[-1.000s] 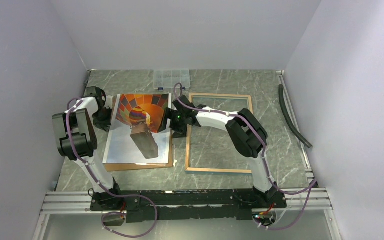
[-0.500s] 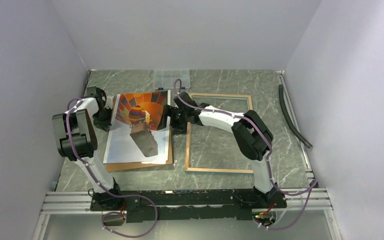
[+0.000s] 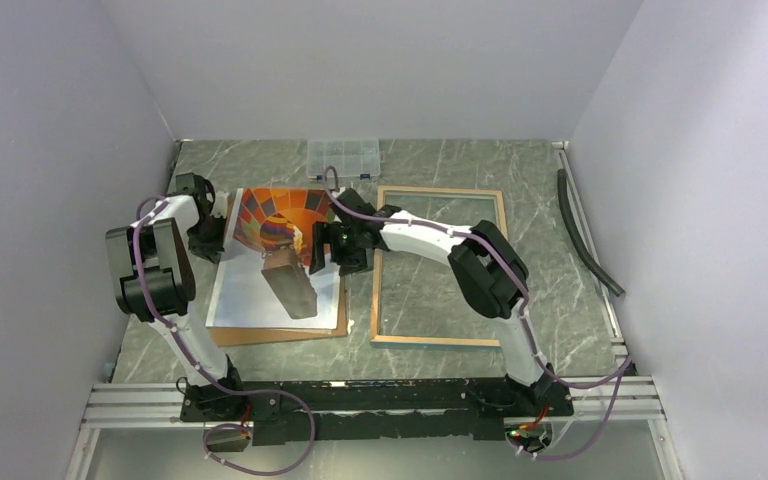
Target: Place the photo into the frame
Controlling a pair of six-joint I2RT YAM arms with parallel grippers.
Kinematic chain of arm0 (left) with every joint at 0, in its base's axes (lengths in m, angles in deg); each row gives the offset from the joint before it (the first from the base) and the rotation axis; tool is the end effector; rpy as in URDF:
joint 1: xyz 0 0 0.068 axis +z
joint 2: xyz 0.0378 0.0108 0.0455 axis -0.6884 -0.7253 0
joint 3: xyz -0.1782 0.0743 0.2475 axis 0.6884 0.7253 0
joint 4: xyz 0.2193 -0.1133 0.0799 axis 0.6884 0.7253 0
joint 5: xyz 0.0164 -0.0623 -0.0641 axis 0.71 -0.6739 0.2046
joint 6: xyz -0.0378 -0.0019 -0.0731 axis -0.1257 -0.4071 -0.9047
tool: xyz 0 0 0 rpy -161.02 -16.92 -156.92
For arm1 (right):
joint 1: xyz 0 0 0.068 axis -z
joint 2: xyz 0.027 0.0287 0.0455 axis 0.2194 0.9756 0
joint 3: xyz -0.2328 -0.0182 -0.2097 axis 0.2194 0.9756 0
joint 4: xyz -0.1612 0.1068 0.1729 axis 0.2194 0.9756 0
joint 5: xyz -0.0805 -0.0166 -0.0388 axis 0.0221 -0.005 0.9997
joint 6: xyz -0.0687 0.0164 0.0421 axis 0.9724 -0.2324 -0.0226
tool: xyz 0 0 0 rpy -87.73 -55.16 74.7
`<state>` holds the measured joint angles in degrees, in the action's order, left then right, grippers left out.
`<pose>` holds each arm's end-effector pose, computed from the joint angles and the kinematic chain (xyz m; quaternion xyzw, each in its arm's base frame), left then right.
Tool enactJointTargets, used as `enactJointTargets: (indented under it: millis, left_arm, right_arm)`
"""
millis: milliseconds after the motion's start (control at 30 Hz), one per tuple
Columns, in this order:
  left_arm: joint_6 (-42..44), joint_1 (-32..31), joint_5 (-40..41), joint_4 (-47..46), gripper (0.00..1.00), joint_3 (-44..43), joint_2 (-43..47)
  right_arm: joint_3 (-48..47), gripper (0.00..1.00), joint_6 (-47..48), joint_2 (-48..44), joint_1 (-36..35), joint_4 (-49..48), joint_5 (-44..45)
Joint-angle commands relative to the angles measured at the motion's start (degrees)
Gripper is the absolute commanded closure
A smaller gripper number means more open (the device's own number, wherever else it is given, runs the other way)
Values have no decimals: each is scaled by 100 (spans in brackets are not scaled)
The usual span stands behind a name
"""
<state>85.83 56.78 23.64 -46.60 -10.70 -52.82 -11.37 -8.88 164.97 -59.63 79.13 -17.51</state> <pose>0.3680 0.0883 0.1673 0.0052 0.9899 0.0435 0.1352 0.3271 0.3832 0.1845 -0.0758 0.9373 0.3230 0.1070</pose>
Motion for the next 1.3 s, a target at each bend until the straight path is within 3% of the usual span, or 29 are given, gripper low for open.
enactJointTargets:
  millis: [0, 267, 467, 667, 900, 1267]
  left_arm:
    - [-233, -193, -699, 361, 87, 285, -347]
    - [-254, -194, -711, 406, 87, 220, -350]
    - [-238, 109, -966, 791, 88, -228, -207]
    - [-158, 283, -1000, 977, 87, -576, -82]
    - [-222, 281, -941, 753, 88, -380, -271]
    - [-375, 144, -973, 541, 88, -263, -556]
  right_arm:
    - [-714, 18, 642, 95, -334, 306, 533]
    - [-1014, 18, 940, 222, -473, 634, 1089]
    - [-910, 12, 1038, 25, -129, 617, 1752]
    - [-704, 11, 792, 153, 215, 368, 1666]
    - [-673, 10, 670, 322, 313, 244, 1650]
    - [-621, 10, 101, 612, 329, -344, 799]
